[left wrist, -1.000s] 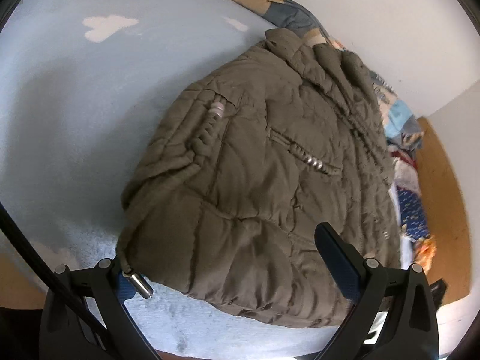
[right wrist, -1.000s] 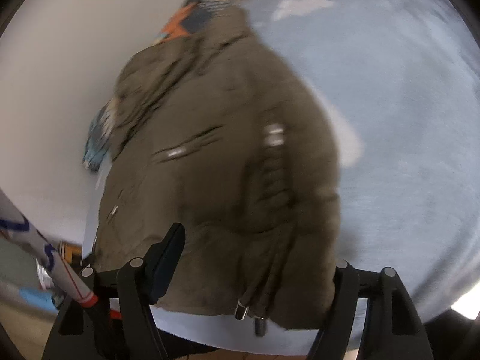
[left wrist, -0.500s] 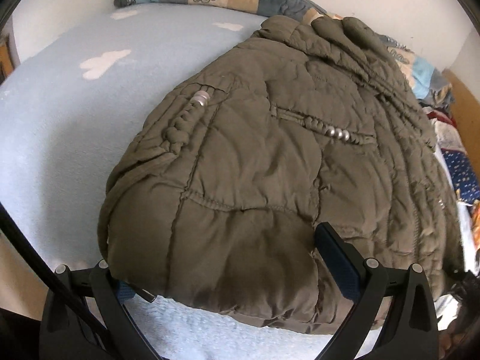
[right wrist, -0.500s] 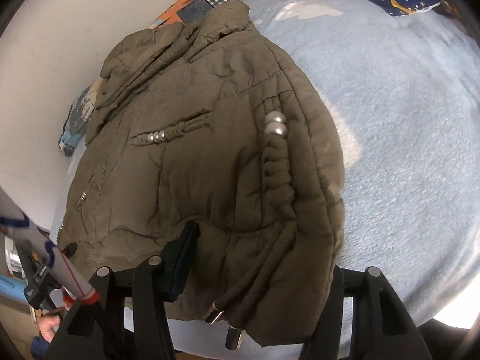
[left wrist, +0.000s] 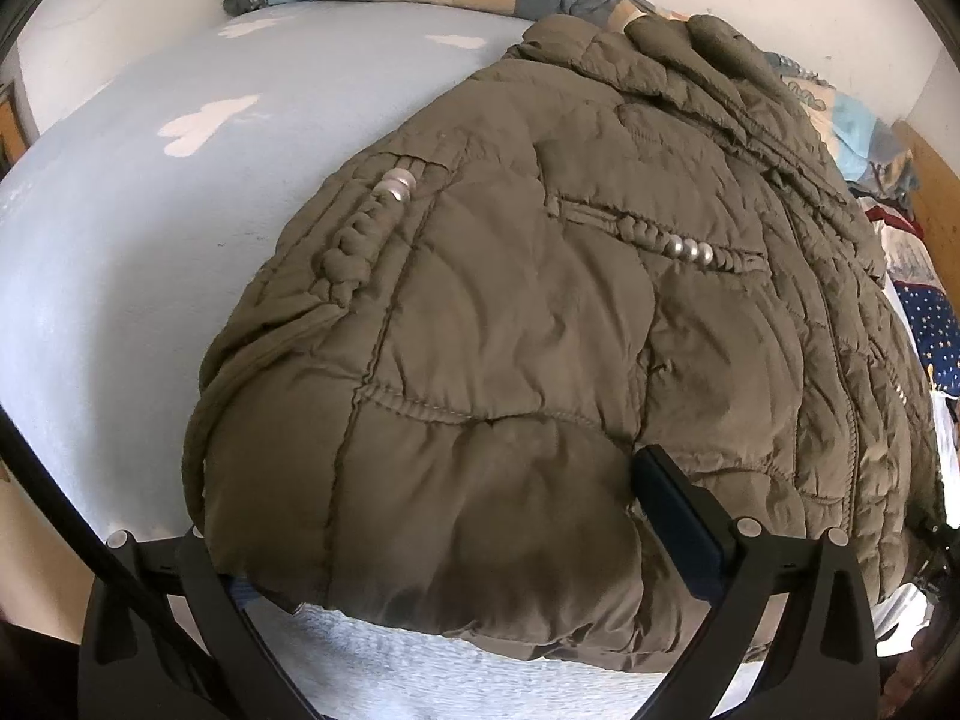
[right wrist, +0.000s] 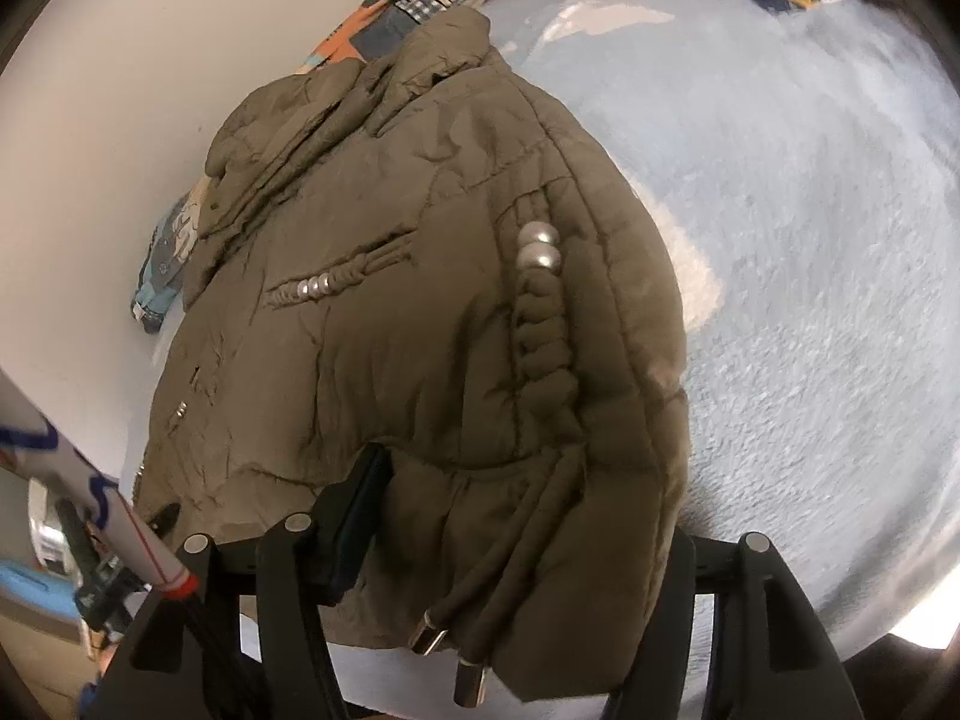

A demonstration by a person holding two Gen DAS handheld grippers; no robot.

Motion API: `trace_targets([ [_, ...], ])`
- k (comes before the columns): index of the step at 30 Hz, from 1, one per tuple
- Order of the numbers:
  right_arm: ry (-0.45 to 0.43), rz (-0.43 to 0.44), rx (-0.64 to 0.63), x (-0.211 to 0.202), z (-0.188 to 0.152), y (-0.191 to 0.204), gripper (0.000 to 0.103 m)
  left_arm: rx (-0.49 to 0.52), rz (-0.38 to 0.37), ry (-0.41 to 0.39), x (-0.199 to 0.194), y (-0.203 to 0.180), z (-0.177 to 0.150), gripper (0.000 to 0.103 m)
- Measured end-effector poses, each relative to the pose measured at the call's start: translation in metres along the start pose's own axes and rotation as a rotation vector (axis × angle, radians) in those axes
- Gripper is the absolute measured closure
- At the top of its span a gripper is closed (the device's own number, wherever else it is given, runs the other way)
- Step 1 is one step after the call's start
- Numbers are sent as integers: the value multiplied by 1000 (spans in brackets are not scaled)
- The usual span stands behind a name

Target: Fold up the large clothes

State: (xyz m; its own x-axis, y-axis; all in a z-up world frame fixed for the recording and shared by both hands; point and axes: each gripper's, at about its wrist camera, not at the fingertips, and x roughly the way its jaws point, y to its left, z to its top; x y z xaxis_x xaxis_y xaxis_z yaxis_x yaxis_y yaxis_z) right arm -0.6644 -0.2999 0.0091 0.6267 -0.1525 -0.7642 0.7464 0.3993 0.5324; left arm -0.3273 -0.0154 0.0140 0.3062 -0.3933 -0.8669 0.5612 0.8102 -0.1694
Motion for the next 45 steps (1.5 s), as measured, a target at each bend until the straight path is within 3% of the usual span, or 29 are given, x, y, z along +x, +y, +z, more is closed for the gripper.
trace_targets([
  [8, 18, 10, -11, 3, 3, 4, 29, 11, 11, 6, 1, -3, 1, 0],
  [9, 16, -1, -15, 2, 2, 5, 30, 13, 5, 10, 1, -3, 2, 0],
  [12, 0, -37, -41, 0, 0, 8, 51, 20, 7, -9, 0, -2, 3, 4],
  [14, -15, -30, -49, -4, 0, 9, 65, 37, 11, -39, -6, -3, 2, 26],
  [17, -49, -50, -95, -10, -1, 19, 71, 75, 6, -86, -16, -9, 3, 51],
  [25, -126, -89, -205, -22, -2, 40, 75, 211, 40, -198, -31, -35, 3, 75],
  [32, -169, -110, -252, -30, -5, 45, 76, 231, 39, -223, -37, -41, 3, 78],
  [38, -257, -157, -324, -48, -6, 61, 78, 253, 52, -257, -48, -42, -1, 78],
  [45, -302, -153, -314, -65, -8, 63, 81, 274, 62, -305, -67, -44, -7, 79],
])
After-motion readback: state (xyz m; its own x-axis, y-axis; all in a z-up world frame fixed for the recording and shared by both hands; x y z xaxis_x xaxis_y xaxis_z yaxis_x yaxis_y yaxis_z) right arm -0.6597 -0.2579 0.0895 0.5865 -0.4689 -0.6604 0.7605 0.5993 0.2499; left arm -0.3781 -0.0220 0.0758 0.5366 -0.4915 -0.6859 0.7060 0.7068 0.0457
